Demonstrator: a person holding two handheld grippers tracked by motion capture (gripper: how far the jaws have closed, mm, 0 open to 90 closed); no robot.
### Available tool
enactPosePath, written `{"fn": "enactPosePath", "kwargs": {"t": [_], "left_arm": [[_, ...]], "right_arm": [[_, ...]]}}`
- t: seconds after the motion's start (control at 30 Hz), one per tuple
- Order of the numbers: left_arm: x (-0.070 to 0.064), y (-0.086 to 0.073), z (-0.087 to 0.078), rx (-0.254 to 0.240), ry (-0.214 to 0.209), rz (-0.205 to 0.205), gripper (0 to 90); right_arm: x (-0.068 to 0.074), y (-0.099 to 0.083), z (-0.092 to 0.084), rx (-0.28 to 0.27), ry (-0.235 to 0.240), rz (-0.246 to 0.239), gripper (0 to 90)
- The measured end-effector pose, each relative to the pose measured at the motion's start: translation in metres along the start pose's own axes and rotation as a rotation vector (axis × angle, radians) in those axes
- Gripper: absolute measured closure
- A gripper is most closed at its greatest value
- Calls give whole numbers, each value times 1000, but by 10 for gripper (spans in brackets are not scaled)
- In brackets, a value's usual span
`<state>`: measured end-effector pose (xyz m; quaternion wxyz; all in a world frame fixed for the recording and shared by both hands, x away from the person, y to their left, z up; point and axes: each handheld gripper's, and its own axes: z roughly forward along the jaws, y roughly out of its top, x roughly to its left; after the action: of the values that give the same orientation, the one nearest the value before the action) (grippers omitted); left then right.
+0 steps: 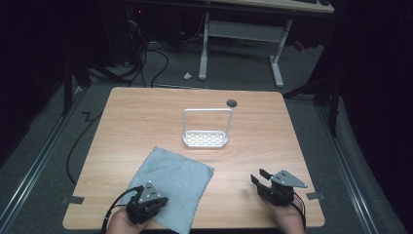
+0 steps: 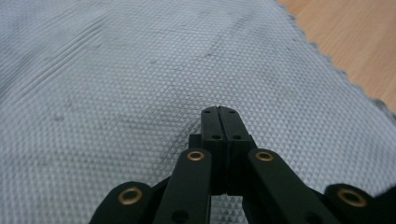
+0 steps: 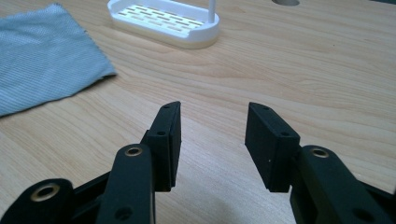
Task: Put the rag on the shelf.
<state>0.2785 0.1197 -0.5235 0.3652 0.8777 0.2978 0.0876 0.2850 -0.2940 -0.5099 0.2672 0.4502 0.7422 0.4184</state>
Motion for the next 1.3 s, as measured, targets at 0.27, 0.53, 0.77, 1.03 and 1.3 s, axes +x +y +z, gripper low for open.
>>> {"fn": "enactPosePath", "kwargs": {"t": [0.27, 0.53, 0.77, 1.03, 1.3], "left_arm": [[-9, 13, 14, -12, -52, 5, 839], [44, -13, -20, 17, 217, -65, 868], [52, -19, -21, -13, 168, -115, 889], [25, -7, -7, -16, 86, -35, 873], [11, 0, 3, -26, 24, -2, 859]], "right_arm": [[9, 6, 6, 9, 49, -1, 611], [31, 8, 16, 54, 112, -82, 622], [40, 10, 21, 68, 142, -76, 691], [64, 14, 32, 93, 193, -131, 868], [83, 14, 43, 159, 214, -206, 900]]}}
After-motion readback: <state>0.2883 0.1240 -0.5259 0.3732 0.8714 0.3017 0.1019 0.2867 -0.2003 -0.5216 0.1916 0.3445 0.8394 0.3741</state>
